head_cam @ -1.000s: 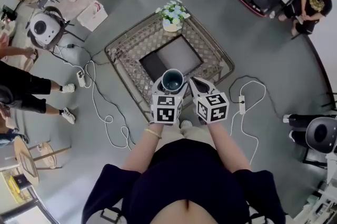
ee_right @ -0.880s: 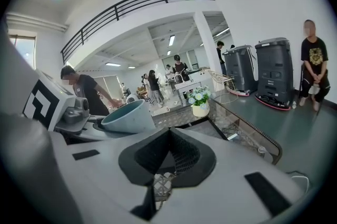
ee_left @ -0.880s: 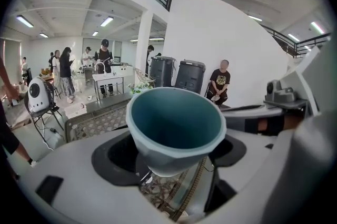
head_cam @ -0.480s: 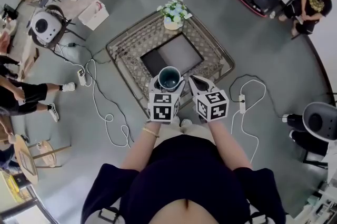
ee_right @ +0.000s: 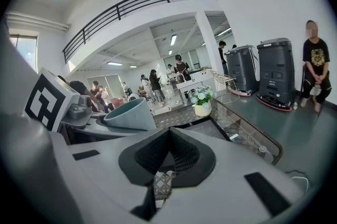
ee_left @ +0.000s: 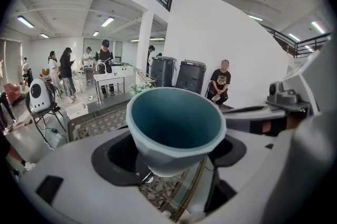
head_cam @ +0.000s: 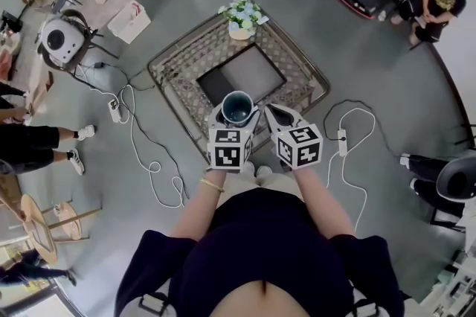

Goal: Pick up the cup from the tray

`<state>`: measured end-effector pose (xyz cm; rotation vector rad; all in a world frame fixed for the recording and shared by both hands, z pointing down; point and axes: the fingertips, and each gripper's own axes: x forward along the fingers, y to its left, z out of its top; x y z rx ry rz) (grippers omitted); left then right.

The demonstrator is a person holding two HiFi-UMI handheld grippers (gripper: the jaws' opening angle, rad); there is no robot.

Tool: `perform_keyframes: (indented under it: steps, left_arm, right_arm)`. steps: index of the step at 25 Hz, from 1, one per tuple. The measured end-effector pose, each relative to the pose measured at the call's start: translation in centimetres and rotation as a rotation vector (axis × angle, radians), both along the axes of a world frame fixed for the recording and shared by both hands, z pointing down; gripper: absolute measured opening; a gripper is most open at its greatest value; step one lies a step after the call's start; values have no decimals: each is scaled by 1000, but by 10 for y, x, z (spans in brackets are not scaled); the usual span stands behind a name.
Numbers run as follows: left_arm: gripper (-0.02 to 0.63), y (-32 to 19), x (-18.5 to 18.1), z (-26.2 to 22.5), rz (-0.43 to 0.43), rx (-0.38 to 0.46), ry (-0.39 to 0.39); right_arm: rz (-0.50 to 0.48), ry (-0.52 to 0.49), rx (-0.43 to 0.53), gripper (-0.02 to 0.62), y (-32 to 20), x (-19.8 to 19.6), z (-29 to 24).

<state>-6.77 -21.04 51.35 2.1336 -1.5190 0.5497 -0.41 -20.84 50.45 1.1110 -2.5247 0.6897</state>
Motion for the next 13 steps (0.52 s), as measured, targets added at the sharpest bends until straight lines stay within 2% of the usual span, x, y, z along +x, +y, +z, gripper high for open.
perform_keyframes:
  steps: [13]
  left_arm:
    - [383, -3, -2, 1, 8, -7, 1]
  right_arm:
    - [4, 12, -3, 8, 0, -1, 0]
